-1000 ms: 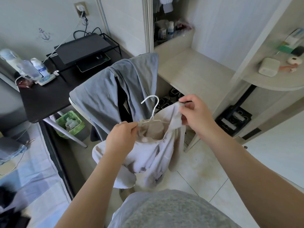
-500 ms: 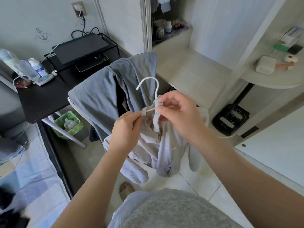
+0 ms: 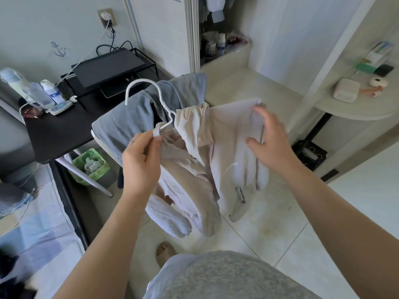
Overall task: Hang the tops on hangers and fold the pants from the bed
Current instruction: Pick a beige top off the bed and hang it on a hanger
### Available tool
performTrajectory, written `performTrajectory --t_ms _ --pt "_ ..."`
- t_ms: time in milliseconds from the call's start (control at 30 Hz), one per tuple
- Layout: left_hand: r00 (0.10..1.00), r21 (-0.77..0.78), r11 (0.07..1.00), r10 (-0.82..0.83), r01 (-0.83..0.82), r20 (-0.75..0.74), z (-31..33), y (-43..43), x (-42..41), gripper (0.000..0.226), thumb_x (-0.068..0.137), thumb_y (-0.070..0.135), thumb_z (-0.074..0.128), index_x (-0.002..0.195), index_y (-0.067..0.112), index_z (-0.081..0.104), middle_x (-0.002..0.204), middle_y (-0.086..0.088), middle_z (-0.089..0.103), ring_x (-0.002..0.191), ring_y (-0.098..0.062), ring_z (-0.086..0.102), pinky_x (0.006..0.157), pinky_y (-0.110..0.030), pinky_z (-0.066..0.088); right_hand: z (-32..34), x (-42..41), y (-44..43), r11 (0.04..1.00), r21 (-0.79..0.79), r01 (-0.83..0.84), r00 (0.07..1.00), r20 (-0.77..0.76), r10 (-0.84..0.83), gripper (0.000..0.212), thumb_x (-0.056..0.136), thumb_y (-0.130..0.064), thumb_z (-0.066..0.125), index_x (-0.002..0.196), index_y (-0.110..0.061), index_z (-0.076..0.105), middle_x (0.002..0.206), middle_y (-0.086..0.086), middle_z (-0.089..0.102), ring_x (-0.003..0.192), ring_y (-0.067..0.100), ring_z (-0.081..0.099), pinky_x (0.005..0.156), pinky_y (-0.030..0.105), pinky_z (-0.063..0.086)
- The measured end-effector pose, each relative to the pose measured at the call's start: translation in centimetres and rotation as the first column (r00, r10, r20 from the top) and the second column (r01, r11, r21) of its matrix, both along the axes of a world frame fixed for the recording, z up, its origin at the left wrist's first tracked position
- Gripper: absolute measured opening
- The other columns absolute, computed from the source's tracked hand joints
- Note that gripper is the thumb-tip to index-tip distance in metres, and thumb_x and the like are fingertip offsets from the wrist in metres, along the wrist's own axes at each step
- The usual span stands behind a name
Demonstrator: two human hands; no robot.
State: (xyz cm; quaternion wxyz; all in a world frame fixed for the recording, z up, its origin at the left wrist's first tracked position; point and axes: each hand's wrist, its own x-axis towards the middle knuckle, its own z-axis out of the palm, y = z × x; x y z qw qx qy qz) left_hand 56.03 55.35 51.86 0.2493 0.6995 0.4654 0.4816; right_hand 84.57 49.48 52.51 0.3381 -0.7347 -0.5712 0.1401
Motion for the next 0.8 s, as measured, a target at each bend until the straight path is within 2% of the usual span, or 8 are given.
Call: performTrajectory --t_ms 100,167,267,333,400,533,667,800 --pt "0.999 -0.011 0.999 -0.038 0.038 -0.013 0.0 0.2 -0.3 0.032 0.103 0.016 0.053 0.082 0.041 0.056 0.070 0.001 0.048 0.069 -0.013 0.044 0.065 -0.021 0.035 -1.3 1.4 1.0 0.999 -0.033 0.007 1.000 0.014 -0.007 0.073 0.088 -0.012 0.063 0.150 -0.032 0.030 0.155 -0.004 0.033 0.140 0.026 0.033 0.116 0.047 0.024" --pt "0.999 -0.025 0.999 -0.046 0.046 -0.006 0.0 0.1 -0.5 0.029 0.103 0.017 0.053 0.086 0.040 0.060 0.072 0.001 0.051 0.071 -0.012 0.046 0.066 -0.020 0.037 -1.8 2.0 1.7 0.999 0.023 0.038 0.999 -0.025 -0.037 0.075 0.087 -0.009 0.063 0.151 -0.029 0.029 0.153 0.001 0.033 0.139 0.028 0.035 0.115 0.051 0.030" --pt "0.999 -0.042 0.998 -0.041 0.042 0.017 0.2 0.1 -0.9 0.030 0.103 0.015 0.053 0.087 0.038 0.062 0.070 0.013 0.052 0.069 -0.003 0.046 0.065 -0.014 0.036 -2.6 2.8 2.7 0.996 -0.075 0.037 0.995 -0.086 -0.044 0.072 0.092 -0.016 0.063 0.152 -0.029 0.025 0.151 0.001 0.042 0.135 0.025 0.042 0.110 0.045 0.037" --pt "0.999 -0.060 0.998 -0.032 0.032 0.002 0.3 0.2 -1.2 0.030 0.103 0.015 0.053 0.085 0.037 0.062 0.068 0.020 0.052 0.067 -0.001 0.047 0.064 -0.010 0.035 -3.1 3.1 3.5 0.993 -0.112 0.020 0.981 -0.188 -0.041 0.045 0.096 -0.019 0.061 0.139 -0.021 0.047 0.127 0.005 0.062 0.112 0.020 0.057 0.094 0.039 0.045" --pt "1.000 -0.092 0.996 -0.013 0.011 -0.023 0.1 0.2 -1.3 0.023 0.103 0.016 0.053 0.091 0.028 0.068 0.065 0.022 0.050 0.064 -0.003 0.046 0.062 -0.010 0.034 -3.2 3.1 4.2 0.993 -0.090 0.080 0.975 -0.201 -0.097 0.015 0.098 -0.017 0.057 0.105 -0.007 0.065 0.094 0.017 0.066 0.085 0.024 0.060 0.078 0.038 0.047" --pt "0.993 -0.087 0.994 0.056 -0.066 -0.106 -0.1 0.7 -2.4 0.022 0.103 0.015 0.053 0.084 0.015 0.065 0.063 0.010 0.043 0.062 -0.009 0.039 0.059 -0.018 0.031 -3.1 2.9 4.4 0.980 -0.033 0.196 0.954 -0.227 -0.198 0.016 0.099 -0.014 0.055 0.094 -0.006 0.068 0.093 0.015 0.068 0.090 0.034 0.065 0.085 0.049 0.054" --pt "0.970 0.005 0.996 0.086 -0.088 -0.229 0.2 1.4 -4.2 0.037 0.100 0.010 0.054 0.067 0.024 0.045 0.062 0.003 0.037 0.063 -0.009 0.037 0.060 -0.024 0.029 -1.4 3.0 4.1 0.980 0.082 0.179 0.962 -0.224 -0.157 0.012 0.099 -0.015 0.054 0.091 -0.016 0.064 0.080 -0.007 0.060 0.080 0.004 0.060 0.073 0.021 0.045" --pt "0.945 0.099 0.989 0.131 -0.106 -0.300 0.2 1.9 -4.9 0.022 0.100 0.007 0.056 0.081 0.006 0.067 0.061 0.005 0.038 0.064 -0.018 0.040 0.066 -0.032 0.038 0.3 2.4 4.1 0.966 0.199 0.166 0.957 -0.269 -0.109 0.012 0.100 -0.015 0.052 0.094 -0.014 0.063 0.078 -0.012 0.055 0.066 -0.015 0.048 0.065 0.005 0.037"
